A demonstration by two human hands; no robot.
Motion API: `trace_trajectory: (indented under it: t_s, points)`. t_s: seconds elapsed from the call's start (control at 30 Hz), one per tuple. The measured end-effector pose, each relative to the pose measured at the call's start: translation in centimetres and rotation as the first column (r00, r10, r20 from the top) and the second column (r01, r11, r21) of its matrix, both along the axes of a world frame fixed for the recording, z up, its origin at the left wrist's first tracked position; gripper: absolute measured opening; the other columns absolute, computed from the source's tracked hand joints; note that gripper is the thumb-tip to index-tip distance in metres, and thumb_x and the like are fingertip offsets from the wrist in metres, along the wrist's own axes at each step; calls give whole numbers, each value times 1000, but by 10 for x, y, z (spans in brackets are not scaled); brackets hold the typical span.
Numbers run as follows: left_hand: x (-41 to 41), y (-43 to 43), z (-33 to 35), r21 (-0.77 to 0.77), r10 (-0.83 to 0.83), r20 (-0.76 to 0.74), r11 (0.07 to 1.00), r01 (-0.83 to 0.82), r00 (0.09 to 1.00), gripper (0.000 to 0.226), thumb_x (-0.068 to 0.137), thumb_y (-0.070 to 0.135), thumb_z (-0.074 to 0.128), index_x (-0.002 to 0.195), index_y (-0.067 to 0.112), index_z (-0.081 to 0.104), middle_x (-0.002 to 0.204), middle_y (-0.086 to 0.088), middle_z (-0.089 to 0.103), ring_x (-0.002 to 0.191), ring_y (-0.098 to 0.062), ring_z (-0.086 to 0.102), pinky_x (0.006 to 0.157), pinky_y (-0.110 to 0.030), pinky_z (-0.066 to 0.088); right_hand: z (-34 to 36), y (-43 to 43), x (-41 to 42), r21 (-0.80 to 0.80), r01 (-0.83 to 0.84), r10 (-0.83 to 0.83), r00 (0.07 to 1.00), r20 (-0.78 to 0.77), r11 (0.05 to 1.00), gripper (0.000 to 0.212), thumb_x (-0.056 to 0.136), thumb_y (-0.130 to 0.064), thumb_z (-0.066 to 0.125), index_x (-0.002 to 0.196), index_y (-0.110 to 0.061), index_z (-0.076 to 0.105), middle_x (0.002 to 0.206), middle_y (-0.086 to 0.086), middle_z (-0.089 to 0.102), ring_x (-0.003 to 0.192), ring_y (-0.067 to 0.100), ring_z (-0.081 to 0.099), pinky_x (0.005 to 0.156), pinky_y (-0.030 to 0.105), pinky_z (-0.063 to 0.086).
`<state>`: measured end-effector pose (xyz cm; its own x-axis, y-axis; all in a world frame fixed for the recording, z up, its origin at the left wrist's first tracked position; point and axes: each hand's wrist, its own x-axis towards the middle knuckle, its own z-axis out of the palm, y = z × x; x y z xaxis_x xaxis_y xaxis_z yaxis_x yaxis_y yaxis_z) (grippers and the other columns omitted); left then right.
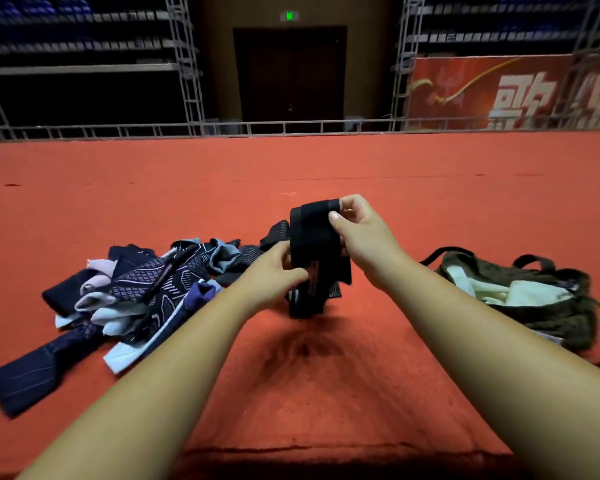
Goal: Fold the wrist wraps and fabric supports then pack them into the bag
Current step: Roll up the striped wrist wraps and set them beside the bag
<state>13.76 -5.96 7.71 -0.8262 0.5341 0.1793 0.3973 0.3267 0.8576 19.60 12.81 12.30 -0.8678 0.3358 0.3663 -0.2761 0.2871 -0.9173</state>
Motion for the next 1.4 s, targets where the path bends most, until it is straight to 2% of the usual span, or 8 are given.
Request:
trace_trajectory:
  t_s: [0.1, 0.3, 0.5, 0.6, 0.73, 0.97, 1.2, 1.4]
  points:
    - [5, 6, -8, -84, -25, 6, 996, 25, 1000, 43, 78, 35, 72, 121, 30, 71, 114, 14, 79, 111, -5, 72, 105, -43, 56, 3, 2, 7, -55, 26, -23, 999, 48, 998, 9, 101, -30, 58, 96, -38, 60, 103, -3, 70, 93, 28, 74, 81, 58, 64]
    - [19, 7, -28, 57, -133, 232, 991, 123, 964, 21, 107, 27, 64, 123, 16, 73, 117, -7, 80, 107, -23, 77, 102, -51, 58, -9, 16, 10, -280, 204, -168, 974, 149, 938, 7, 111, -21, 52, 105, -24, 52, 120, 13, 68, 98, 32, 78, 70, 48, 68]
    - [23, 6, -34, 46, -13, 293, 999, 0, 956, 20, 105, 39, 66, 104, 20, 61, 90, -12, 77, 68, -37, 75, 59, -40, 62, -45, 43, 10, -358, 371, -276, 917, 290, 857, 5, 111, -14, 49, 111, -18, 46, 125, 14, 58, 99, 35, 74, 64, 49, 68]
    - [24, 9, -28, 126, -29, 349, 992, -16, 937, 18, 104, 34, 68, 110, 19, 60, 99, -31, 73, 83, -53, 75, 50, -32, 56, -65, 55, 6, -216, 451, -326, 836, 440, 866, 6, 106, -13, 52, 111, -13, 49, 122, 14, 54, 83, 36, 74, 62, 53, 67]
    - [26, 12, -15, 257, -97, 436, 966, -21, 895, 35, 105, 17, 66, 137, 26, 58, 86, -17, 71, 63, -27, 67, 70, -44, 64, -81, 56, 8, 326, 285, -429, 686, 588, 902, 41, 85, -27, 64, 119, -3, 60, 113, 22, 68, 81, 38, 71, 67, 39, 59]
    - [32, 22, 18, 464, -178, 587, 873, -148, 790, 38, 101, 1, 43, 118, -4, 76, 106, -19, 78, 89, -27, 78, 80, -39, 66, -74, 31, 25, 672, -32, -336, 847, 411, 740, 68, 88, -33, 67, 152, -40, 44, 148, 2, 39, 136, 36, 41, 115, 47, 41]
    - [23, 11, 38, 489, -160, 492, 864, -119, 856, 26, 103, 13, 66, 126, 8, 76, 110, -9, 80, 87, -19, 75, 76, -29, 57, -47, 34, 28, 500, -156, -49, 927, 372, 852, 18, 100, -37, 61, 110, -30, 74, 108, -12, 77, 106, 14, 71, 93, 39, 54]
    - [21, 8, 73, 604, -192, 433, 787, -126, 881, 36, 98, 1, 70, 133, 9, 67, 114, -13, 79, 90, -22, 77, 74, -31, 64, -16, 38, 36, 430, -121, 12, 969, 248, 894, 18, 105, -38, 64, 98, -23, 72, 88, -6, 76, 79, 15, 72, 76, 40, 58]
